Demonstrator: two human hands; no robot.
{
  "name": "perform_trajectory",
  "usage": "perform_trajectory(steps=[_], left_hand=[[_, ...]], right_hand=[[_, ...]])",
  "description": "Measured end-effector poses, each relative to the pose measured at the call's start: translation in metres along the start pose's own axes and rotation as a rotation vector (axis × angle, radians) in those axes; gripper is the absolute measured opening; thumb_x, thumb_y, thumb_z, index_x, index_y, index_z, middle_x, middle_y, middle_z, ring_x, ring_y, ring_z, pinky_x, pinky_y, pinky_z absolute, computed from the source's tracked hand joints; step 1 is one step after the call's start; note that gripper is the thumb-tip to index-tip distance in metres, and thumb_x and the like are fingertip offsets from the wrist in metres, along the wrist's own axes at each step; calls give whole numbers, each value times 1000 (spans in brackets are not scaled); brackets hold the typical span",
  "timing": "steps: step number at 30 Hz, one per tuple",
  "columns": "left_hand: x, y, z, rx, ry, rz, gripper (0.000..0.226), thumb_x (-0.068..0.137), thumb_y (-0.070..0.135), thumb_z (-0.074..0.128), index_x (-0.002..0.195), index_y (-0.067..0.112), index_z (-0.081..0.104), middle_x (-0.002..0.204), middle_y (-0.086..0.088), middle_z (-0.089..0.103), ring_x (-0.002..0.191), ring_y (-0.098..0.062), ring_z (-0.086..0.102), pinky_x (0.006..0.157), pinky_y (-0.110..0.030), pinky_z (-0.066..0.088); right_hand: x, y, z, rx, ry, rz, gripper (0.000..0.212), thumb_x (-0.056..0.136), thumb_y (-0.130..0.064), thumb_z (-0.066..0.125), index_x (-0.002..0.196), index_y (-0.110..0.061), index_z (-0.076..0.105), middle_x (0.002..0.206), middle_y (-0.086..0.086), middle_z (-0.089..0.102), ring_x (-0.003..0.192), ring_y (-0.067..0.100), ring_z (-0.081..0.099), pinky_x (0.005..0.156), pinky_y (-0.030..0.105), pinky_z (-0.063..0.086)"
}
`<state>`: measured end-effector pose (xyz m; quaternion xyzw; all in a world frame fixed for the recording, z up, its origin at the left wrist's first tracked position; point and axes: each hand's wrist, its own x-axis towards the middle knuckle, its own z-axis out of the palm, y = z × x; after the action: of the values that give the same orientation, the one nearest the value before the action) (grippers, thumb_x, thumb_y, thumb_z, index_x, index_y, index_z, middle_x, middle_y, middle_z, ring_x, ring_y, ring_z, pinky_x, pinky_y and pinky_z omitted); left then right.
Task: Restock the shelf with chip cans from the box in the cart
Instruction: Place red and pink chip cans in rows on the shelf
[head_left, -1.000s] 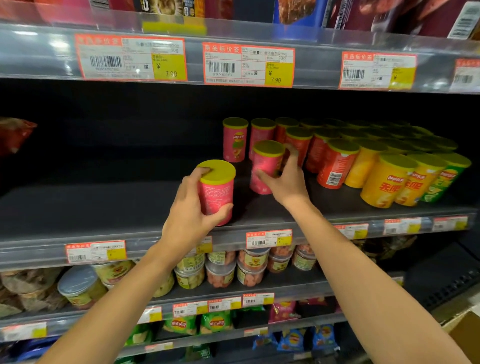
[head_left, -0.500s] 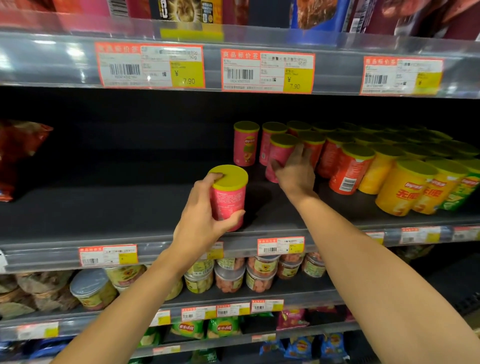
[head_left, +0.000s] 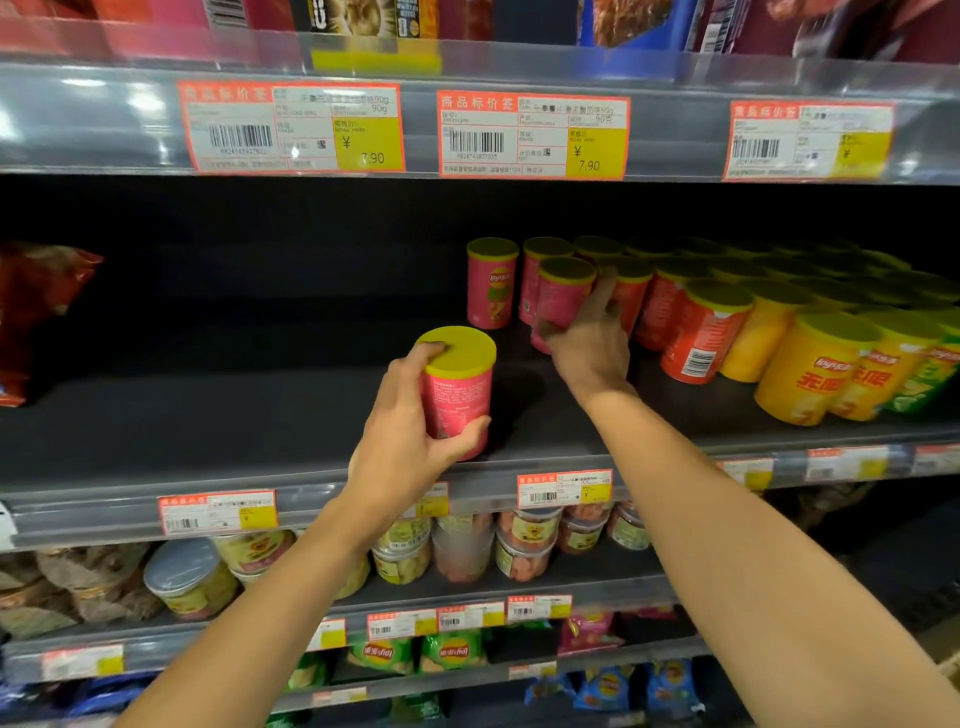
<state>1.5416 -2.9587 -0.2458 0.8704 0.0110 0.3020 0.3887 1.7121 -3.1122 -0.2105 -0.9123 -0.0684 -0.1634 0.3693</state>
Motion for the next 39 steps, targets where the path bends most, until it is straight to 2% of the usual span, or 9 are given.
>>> perform_trajectory(steps=[3, 6, 11, 16, 18, 23, 27, 33, 39], left_hand=[[0, -1, 0, -2, 8, 8, 83, 76, 38, 80, 136, 42, 23, 128, 12, 38, 114, -13, 50, 91, -38, 52], [0, -3, 1, -9, 9, 12, 83, 76, 38, 80, 137, 42, 24, 130, 11, 39, 116, -13, 50, 93, -39, 52], [2, -6, 0, -57, -15, 4, 83, 75, 37, 81, 134, 47, 23, 134, 7, 41, 120, -16, 50, 97, -45, 50], [2, -6, 0, -90, -37, -7, 83, 76, 39, 81, 135, 49, 23, 136, 5, 43, 121, -16, 51, 97, -47, 51], [2, -5, -3, -97, -68, 4, 83, 77, 40, 79, 137, 47, 23, 138, 5, 44, 121, -14, 52, 97, -42, 51], [8, -2, -17, -86, -180, 33, 70, 85, 37, 70, 135, 48, 23, 134, 7, 48, 113, -3, 56, 84, -7, 44], [29, -3, -12, -103, -234, -7, 70, 85, 30, 74, 137, 41, 29, 127, 8, 53, 106, -3, 60, 83, -18, 52], [76, -16, 22, -120, -211, -30, 75, 85, 21, 76, 143, 30, 29, 136, -3, 54, 121, -13, 56, 102, -38, 49], [107, -25, 55, -54, -128, -60, 79, 85, 25, 76, 145, 34, 26, 140, -8, 47, 127, -22, 50, 106, -48, 44]], right_hand=[[-24, 3, -16, -96, -54, -5, 78, 88, -52, 66, 145, -15, 29, 130, 18, 53, 113, 44, 58, 88, 46, 47], [-60, 24, -30, -225, -27, -163, 59, 93, -62, 47, 130, -15, 49, 117, 10, 63, 104, 37, 62, 81, 42, 49], [-97, 68, -40, -373, -12, -329, 66, 94, -65, 30, 110, -14, 69, 103, 7, 68, 96, 29, 63, 76, 40, 51], [-100, 101, -21, -449, 187, -517, 55, 99, -50, 36, 95, -9, 73, 97, 10, 68, 86, 32, 62, 73, 40, 45], [-98, 105, -17, -430, 268, -542, 47, 98, -43, 41, 92, -8, 72, 95, 11, 68, 82, 32, 61, 72, 40, 40], [-97, 105, -12, -378, 359, -568, 39, 95, -37, 45, 88, -8, 71, 89, 11, 66, 75, 31, 59, 68, 39, 36], [-98, 105, -12, -377, 364, -575, 38, 95, -35, 45, 88, -8, 71, 89, 10, 66, 75, 30, 59, 68, 39, 35], [-100, 104, -10, -358, 386, -535, 39, 96, -35, 45, 87, -7, 71, 88, 11, 67, 74, 30, 59, 67, 39, 38], [-100, 103, -7, -357, 396, -527, 38, 95, -34, 46, 88, -7, 71, 88, 11, 67, 74, 30, 60, 67, 40, 40]])
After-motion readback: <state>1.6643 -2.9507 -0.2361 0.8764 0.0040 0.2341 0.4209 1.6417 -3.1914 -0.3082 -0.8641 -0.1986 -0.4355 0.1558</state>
